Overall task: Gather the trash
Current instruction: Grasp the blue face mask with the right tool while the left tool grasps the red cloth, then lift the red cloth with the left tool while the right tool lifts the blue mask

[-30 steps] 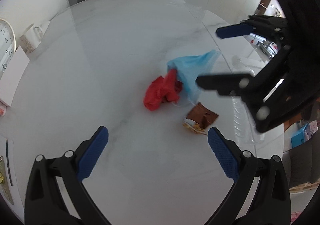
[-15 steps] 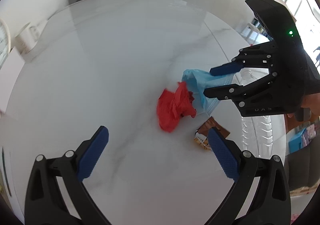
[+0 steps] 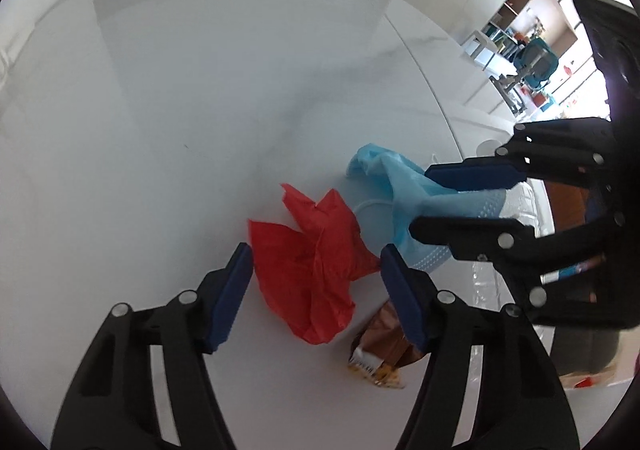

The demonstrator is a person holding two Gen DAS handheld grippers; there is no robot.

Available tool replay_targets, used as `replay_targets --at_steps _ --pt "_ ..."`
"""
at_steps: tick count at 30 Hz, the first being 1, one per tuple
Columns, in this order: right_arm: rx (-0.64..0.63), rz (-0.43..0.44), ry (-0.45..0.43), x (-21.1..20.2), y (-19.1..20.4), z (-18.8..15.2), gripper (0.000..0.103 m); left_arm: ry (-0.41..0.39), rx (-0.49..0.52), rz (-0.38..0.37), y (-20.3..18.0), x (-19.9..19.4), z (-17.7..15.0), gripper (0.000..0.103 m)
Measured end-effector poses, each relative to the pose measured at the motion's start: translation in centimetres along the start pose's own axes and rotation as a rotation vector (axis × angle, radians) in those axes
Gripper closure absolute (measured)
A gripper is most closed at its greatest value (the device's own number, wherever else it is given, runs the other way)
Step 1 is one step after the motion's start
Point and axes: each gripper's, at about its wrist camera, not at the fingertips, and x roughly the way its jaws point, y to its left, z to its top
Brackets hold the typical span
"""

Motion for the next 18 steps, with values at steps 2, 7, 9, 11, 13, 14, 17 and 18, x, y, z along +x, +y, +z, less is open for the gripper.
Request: replay_targets --at_steps 2,7,9,11,13,14,17,18 --pt "0.008 0.004 0.000 0.1 0.0 0.0 0.070 0.002 0.001 0.004 -0.1 0.2 0.0 0.040" --pt "0.026 0.007 0.012 0.6 -0.5 0.0 0.070 0.018 -0.065 -0.044 0.8 0.7 0.2 0.061" --pt "0.030 0.002 0.018 0.7 -0.6 0.0 0.070 0.016 -0.089 -0.059 1.1 0.6 -0.2 0.062" --pt "0.046 0.008 0.021 0.8 -0.7 0.1 0.070 0.009 -0.100 -0.061 1.4 0.4 -0.4 0.068" --pt "0.064 0.016 0.023 0.9 -1.1 0.2 0.070 0.009 -0.114 -0.070 1.7 0.3 -0.6 0.068" --pt "0.076 0.023 0.024 1.0 -1.2 0.3 0.070 0.008 -0.123 -0.073 1.9 0.3 -0.7 0.069" --pt "0.106 0.027 0.025 1.1 -1.5 0.4 0.070 0.003 -0.165 -0.088 2.8 0.0 -0.8 0.071" --pt "0.118 0.027 0.019 1.1 -1.5 0.5 0.071 0.000 -0.175 -0.085 3.0 0.0 -0.7 0.071"
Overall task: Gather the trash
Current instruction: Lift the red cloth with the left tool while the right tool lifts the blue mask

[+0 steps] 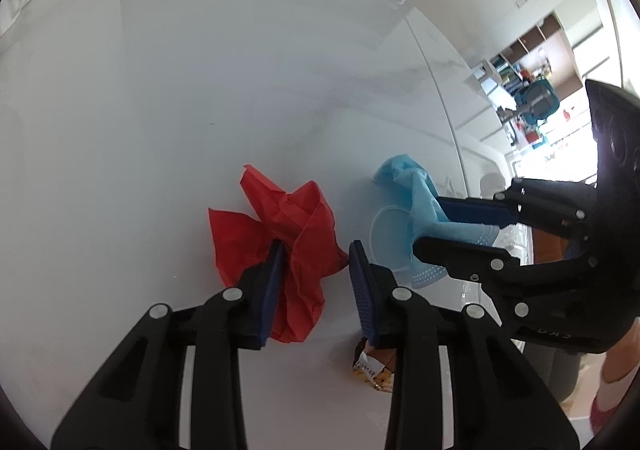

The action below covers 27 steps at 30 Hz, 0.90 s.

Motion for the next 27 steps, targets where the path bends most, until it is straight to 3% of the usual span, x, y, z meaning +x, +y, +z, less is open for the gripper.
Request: replay_targets --at_steps 9,19,22,27 --pt "0.038 0.025 -0.067 -2.3 -0.2 0.9 0.072 -0.087 -0.005 0.077 0.9 -4.6 -1.0 0.071" --pt "0.000 0.045 -0.135 -5.3 3.4 0.6 0.072 -0.176 -0.028 0.164 -0.4 -10.7 -4.0 0.071" --pt "-0.008 0.048 -0.142 -5.6 4.0 0.5 0.072 -0.185 -0.025 0.177 -2.2 -9.9 -3.5 0.071" --pt "-0.027 0.030 -0.140 -5.7 4.5 0.7 0.076 -0.186 -0.026 0.171 -1.2 -10.6 -4.0 0.071"
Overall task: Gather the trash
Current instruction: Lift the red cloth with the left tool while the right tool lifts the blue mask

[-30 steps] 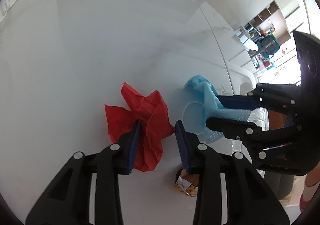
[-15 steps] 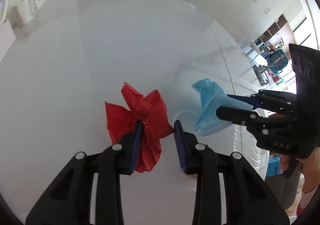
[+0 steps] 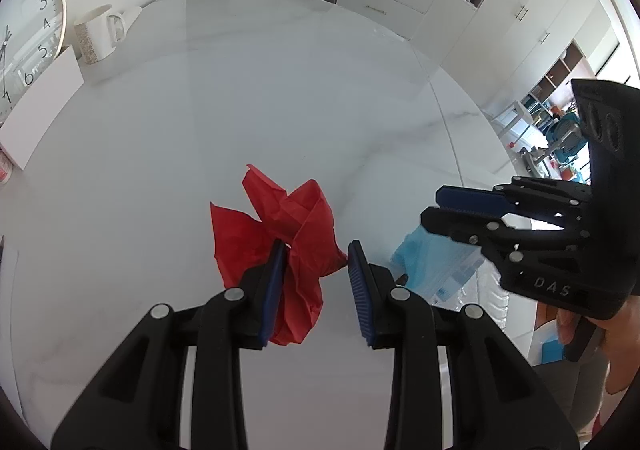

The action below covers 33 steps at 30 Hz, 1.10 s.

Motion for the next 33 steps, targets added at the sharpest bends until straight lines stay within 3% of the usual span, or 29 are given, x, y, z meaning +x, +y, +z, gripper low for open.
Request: replay_targets --at_steps 4,5,6,11,14,22,26,28,33 --pt "-0.001 -0.031 0.016 -0.1 0.1 -0.1 0.076 0.010 0.006 -0.009 0.9 0.2 -0.2 0.071" --pt "0.007 -0.041 0.028 -0.1 0.1 -0.2 0.070 0.014 0.008 -0.015 1.1 0.1 -0.3 0.071" --pt "0.012 -0.054 0.038 -0.2 0.0 -0.3 0.054 0.016 0.008 -0.018 1.5 -0.1 -0.7 0.071" --pt "0.007 -0.206 0.064 -0.6 0.2 -0.6 0.004 0.025 0.008 -0.038 1.9 0.4 -0.9 0.071" --pt "0.043 -0.286 0.098 0.6 -0.2 -0.2 0.002 0.029 0.003 -0.053 2.1 0.7 -1.0 0.071" --pt "0.309 -0.338 0.105 0.7 -5.1 0.3 0.002 0.034 -0.005 -0.084 3.0 1.1 -1.1 0.071" --pt "0.494 -0.219 0.128 0.4 -7.9 -0.1 0.002 0.038 -0.009 -0.113 3.4 1.4 -1.1 0.071" --pt "0.563 -0.148 0.185 1.5 -9.0 -0.1 0.002 0.043 -0.006 -0.127 3.6 1.7 -0.9 0.071" --pt "0.541 -0.068 0.369 4.8 -9.0 1.0 0.002 0.055 0.006 -0.149 4.3 2.3 -0.7 0.071"
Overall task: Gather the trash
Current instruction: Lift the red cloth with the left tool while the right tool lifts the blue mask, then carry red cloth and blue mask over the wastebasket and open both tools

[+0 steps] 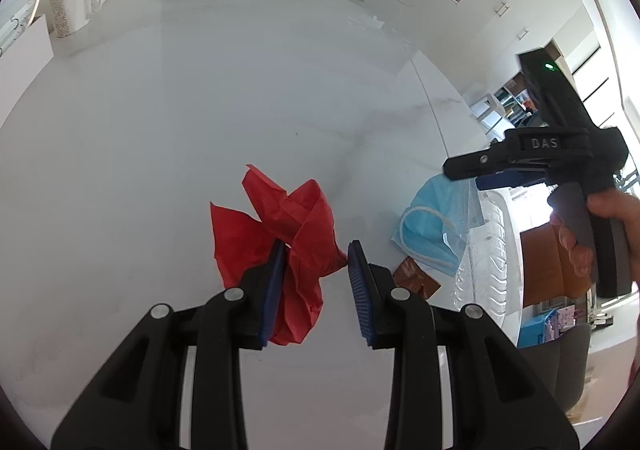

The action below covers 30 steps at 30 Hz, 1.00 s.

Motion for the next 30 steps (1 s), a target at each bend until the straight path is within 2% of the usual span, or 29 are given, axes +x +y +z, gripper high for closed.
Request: replay_targets --at_steps 4,8,10,12,13,14,15,17,21,25,30 --pt "-0.093 -0.079 0.130 1.8 2.0 -0.5 0.002 -0.003 -0.001 -0.012 0.5 -0.3 0.0 0.071" --pt "-0.175 -0.168 0.164 3.4 3.5 -1.7 0.002 -0.005 -0.015 -0.016 1.0 -0.4 -0.2 0.071" --pt "-0.238 -0.215 0.148 4.2 5.0 -2.3 0.008 -0.004 -0.020 -0.013 1.1 -0.4 -0.3 0.071" --pt "-0.271 -0.225 0.155 4.8 5.5 -3.0 0.046 -0.004 -0.019 -0.003 1.1 -0.5 -0.5 0.071" --pt "-0.276 -0.220 0.158 5.0 5.5 -3.3 0.055 -0.004 -0.016 0.001 1.1 -0.6 -0.6 0.071" --pt "-0.281 -0.214 0.162 5.2 5.6 -3.7 0.072 -0.004 -0.014 0.003 1.0 -0.7 -0.6 0.071" --pt "-0.294 -0.214 0.158 5.3 5.8 -4.0 0.084 -0.004 -0.012 0.006 0.9 -0.7 -0.7 0.071" --pt "-0.312 -0.211 0.125 5.1 6.2 -4.7 0.091 -0.001 -0.009 0.010 0.7 -0.8 -0.8 0.071" --pt "-0.331 -0.189 0.026 3.2 5.8 -6.0 0.094 -0.001 -0.002 0.015 0.4 -1.0 -0.9 0.071" --pt "-0.359 -0.189 -0.151 -1.0 6.7 -8.2 0.094 -0.009 0.021 0.022 -0.3 -1.6 -0.7 0.071" --pt "-0.365 -0.162 -0.319 -6.9 7.2 -13.1 0.094 -0.045 0.081 0.038 -2.9 -3.6 -0.8 0.071"
